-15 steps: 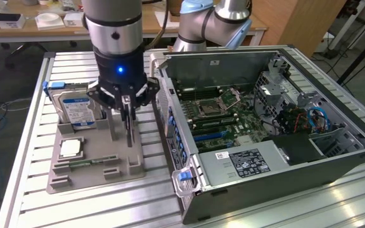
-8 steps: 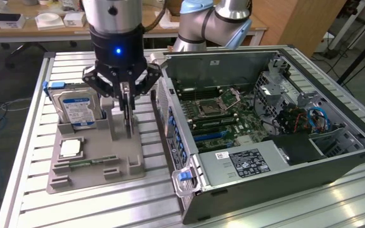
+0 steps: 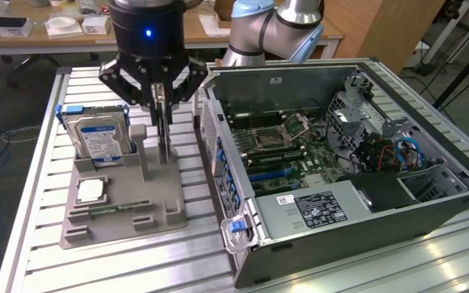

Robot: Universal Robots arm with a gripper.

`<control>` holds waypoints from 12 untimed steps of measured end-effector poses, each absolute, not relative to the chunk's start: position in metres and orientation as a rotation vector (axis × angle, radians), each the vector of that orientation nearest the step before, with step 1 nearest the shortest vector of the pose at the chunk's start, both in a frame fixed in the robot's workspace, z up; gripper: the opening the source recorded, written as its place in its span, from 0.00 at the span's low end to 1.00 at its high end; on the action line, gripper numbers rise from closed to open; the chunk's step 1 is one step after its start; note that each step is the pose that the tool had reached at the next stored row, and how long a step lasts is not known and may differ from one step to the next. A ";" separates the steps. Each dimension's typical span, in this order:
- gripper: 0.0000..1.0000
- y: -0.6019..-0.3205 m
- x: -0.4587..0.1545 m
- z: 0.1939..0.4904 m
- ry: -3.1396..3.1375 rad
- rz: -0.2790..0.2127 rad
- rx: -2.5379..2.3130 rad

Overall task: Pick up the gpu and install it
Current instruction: 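Pick up the gpu and move the gpu toward the slot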

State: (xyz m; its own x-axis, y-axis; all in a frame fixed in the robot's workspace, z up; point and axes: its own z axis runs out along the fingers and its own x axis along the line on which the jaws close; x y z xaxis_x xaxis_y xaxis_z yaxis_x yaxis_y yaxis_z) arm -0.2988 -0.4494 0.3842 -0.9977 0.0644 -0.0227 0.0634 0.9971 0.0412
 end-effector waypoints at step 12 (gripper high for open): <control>0.26 -0.449 -0.299 0.417 3.115 0.063 0.100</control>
State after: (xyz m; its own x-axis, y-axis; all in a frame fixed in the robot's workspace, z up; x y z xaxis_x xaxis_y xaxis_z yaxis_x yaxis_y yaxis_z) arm -0.2988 -0.4494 0.4168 -0.9977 0.0643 -0.0234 0.0633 0.9971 0.0414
